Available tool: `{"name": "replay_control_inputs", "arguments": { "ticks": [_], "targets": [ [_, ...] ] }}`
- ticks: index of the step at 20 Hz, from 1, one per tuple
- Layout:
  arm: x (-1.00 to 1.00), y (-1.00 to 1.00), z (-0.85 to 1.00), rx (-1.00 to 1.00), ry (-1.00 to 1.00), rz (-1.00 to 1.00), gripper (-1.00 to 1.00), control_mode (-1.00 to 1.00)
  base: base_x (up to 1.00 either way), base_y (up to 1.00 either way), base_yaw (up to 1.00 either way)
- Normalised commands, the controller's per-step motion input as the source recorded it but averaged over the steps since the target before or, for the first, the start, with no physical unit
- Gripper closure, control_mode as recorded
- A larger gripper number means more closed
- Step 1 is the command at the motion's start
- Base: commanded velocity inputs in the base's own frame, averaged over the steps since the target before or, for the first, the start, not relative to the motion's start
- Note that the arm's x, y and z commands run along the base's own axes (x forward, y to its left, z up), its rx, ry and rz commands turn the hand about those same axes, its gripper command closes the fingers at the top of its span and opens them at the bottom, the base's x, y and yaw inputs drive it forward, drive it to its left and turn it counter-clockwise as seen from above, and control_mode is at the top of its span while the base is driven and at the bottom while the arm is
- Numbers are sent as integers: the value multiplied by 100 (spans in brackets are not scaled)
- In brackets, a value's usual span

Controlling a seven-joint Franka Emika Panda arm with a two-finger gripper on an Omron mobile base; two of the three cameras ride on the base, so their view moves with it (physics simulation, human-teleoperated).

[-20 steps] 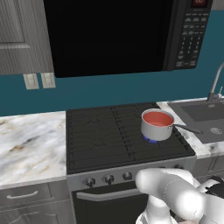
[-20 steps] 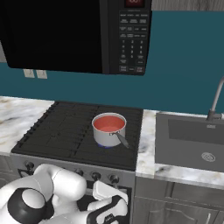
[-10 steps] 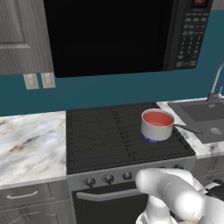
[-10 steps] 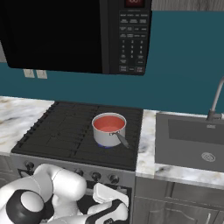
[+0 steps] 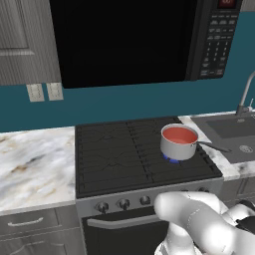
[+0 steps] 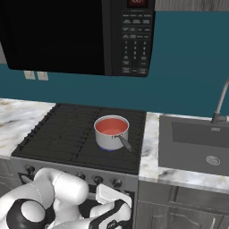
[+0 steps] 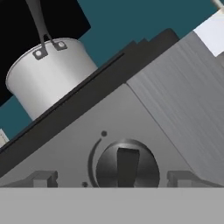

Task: Wait until the marinara sauce is simmered to a deep red color and then turn off the stove.

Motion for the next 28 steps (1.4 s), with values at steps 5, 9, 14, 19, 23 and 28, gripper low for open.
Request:
{"name": "replay_control_inputs", "arguments": {
  "ticks": [5, 9, 14, 19, 23, 28],
  "targets": [
    [26, -2, 0, 0, 0, 0, -100, -100, 0, 0, 0],
    [21, -6, 0, 0, 0, 0, -100, -100, 0, 0, 0],
    [4, -7, -22, 0, 0, 0, -100, -100, 0, 0, 0],
    [0, -17, -67, -5, 0, 0, -100, -100, 0, 0, 0],
    [0, 0, -7, 0, 0, 0, -100, -100, 0, 0, 0],
    [0, 0, 0, 0, 0, 0, -100, -100, 0, 0, 0]
  ]
}}
